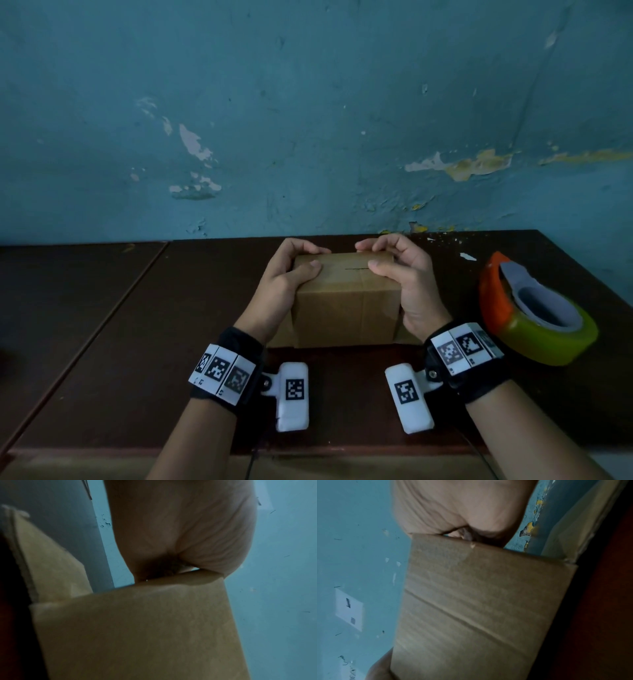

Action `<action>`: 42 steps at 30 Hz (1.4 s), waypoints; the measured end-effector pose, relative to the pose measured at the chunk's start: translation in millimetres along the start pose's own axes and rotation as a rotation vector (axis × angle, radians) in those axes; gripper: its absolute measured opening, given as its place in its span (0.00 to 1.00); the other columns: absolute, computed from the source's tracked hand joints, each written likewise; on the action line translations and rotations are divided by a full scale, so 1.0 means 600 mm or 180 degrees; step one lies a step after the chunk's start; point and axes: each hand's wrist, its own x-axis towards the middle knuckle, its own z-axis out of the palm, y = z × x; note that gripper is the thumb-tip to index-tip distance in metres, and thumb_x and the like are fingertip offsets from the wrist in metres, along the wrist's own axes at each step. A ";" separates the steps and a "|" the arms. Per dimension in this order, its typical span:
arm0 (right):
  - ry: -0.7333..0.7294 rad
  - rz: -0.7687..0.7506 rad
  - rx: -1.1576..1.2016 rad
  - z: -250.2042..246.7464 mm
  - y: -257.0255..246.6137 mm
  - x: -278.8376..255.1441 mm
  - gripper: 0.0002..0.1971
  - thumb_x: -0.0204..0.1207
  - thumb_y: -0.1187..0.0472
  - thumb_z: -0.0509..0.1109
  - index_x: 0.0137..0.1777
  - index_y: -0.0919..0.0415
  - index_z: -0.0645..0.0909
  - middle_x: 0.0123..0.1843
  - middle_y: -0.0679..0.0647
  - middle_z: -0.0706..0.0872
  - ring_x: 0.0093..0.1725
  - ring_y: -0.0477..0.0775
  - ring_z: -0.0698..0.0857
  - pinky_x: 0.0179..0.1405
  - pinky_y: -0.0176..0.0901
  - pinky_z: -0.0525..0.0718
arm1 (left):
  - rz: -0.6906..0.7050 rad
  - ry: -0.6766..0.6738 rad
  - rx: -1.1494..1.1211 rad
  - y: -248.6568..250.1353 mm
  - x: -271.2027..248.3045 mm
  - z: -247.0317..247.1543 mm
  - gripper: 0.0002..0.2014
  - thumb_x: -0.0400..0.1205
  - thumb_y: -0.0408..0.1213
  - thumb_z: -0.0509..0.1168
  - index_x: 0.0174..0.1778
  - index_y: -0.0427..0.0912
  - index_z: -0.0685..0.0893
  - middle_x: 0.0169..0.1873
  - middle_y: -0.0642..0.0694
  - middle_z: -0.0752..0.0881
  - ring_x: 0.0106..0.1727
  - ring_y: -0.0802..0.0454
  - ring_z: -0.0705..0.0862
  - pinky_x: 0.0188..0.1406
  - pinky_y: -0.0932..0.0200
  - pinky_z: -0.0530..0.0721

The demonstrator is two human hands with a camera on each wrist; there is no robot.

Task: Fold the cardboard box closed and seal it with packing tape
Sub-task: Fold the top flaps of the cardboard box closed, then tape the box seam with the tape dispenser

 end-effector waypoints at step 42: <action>0.1669 -0.0321 -0.4268 -0.112 -0.153 0.031 0.07 0.81 0.59 0.72 0.42 0.60 0.84 0.36 0.54 0.85 0.36 0.56 0.82 0.39 0.43 0.74 | 0.0091 -0.0154 -0.0360 -0.007 -0.009 0.004 0.13 0.80 0.35 0.65 0.59 0.37 0.81 0.58 0.51 0.90 0.56 0.56 0.88 0.48 0.66 0.84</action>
